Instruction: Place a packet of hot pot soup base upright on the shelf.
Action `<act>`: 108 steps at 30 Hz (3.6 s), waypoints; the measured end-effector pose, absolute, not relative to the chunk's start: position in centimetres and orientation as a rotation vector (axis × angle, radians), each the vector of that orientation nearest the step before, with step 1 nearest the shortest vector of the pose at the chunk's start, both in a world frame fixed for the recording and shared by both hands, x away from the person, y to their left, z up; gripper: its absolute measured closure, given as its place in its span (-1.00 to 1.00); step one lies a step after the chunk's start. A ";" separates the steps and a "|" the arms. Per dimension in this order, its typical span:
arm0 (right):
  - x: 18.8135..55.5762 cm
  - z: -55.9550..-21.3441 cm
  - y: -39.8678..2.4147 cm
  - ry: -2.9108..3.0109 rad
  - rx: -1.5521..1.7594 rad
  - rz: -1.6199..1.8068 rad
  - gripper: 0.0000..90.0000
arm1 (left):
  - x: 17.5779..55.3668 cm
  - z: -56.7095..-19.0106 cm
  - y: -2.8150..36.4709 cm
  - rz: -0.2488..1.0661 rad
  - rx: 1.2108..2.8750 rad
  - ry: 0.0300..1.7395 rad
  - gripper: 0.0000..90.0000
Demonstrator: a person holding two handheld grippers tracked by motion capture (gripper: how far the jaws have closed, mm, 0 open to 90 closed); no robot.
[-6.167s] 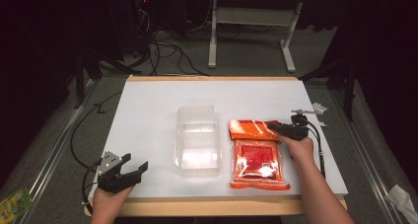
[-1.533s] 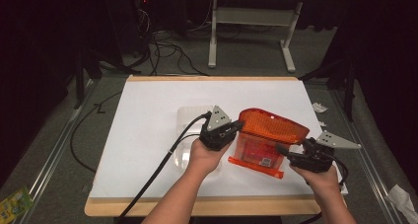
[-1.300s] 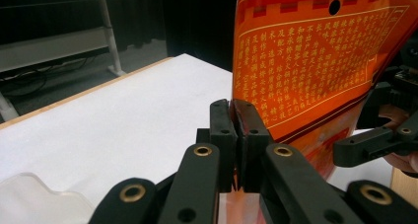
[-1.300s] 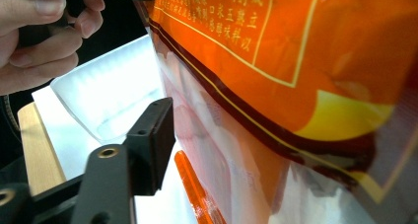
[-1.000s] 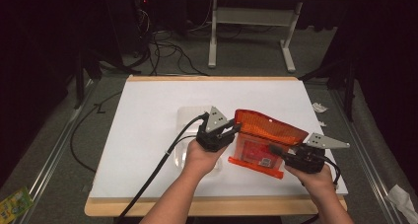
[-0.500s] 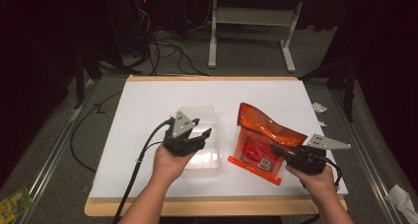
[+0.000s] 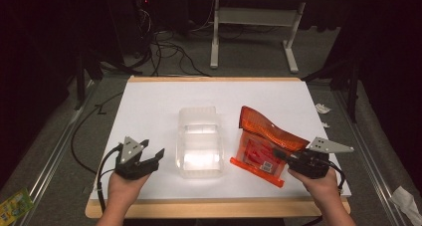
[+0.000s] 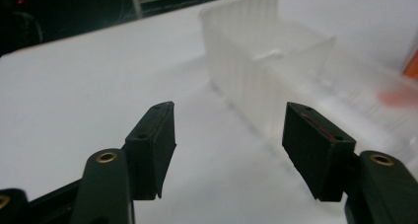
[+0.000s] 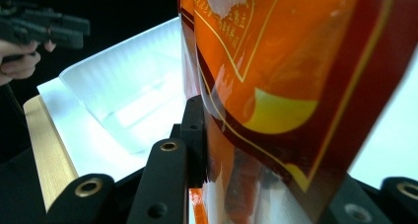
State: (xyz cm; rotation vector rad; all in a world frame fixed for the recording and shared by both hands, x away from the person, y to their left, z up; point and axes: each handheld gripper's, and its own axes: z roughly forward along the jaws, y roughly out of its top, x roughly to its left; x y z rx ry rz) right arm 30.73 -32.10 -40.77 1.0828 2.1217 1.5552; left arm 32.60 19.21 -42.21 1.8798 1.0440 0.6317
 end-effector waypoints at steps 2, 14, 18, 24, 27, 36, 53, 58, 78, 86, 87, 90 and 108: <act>30.6 -40.7 -32.0 2.126 1.082 1.547 0.60 | 32.3 -43.6 20.5 0.621 1.860 1.080 -0.19; 30.0 -39.9 -31.2 2.123 1.089 1.522 0.61 | 32.5 -45.1 21.9 0.602 1.860 1.104 -0.21; 29.8 -39.4 -31.1 2.100 1.103 1.539 0.62 | 32.5 -45.0 21.7 0.596 1.857 1.086 -0.21; 29.4 -38.3 -31.0 2.032 1.094 1.560 0.62 | 32.6 -44.9 21.5 0.593 1.837 1.071 -0.21; 29.4 -37.6 -31.1 1.983 1.093 1.578 0.62 | 32.7 -45.0 21.6 0.589 1.838 1.066 -0.21; 29.8 -36.3 -30.7 1.908 1.117 1.575 0.62 | 32.9 -44.8 21.2 0.587 1.826 1.044 -0.22; 30.8 -33.0 -27.1 1.882 1.058 1.605 0.62 | 33.0 -44.6 22.3 0.575 1.804 1.076 -0.24; 31.0 -32.0 -25.8 1.881 1.035 1.641 0.62 | 32.8 -44.6 22.5 0.587 1.817 1.076 -0.25; 32.7 -31.9 -18.2 1.910 0.974 1.714 0.62 | 32.1 -44.4 22.3 0.605 1.832 1.026 -0.37; 33.4 -33.1 -15.7 1.918 1.008 1.666 0.62 | 32.0 -44.3 22.3 0.607 1.841 1.018 -0.36; 33.5 -33.2 -15.5 1.921 1.005 1.666 0.62 | 32.0 -44.4 22.3 0.614 1.843 1.023 -0.36; 33.6 -33.5 -14.8 1.923 1.002 1.647 0.62 | 32.1 -44.4 22.4 0.616 1.833 1.035 -0.36; 34.1 -35.6 -12.3 1.911 1.031 1.571 0.61 | 32.1 -44.2 23.1 0.625 1.817 1.046 -0.36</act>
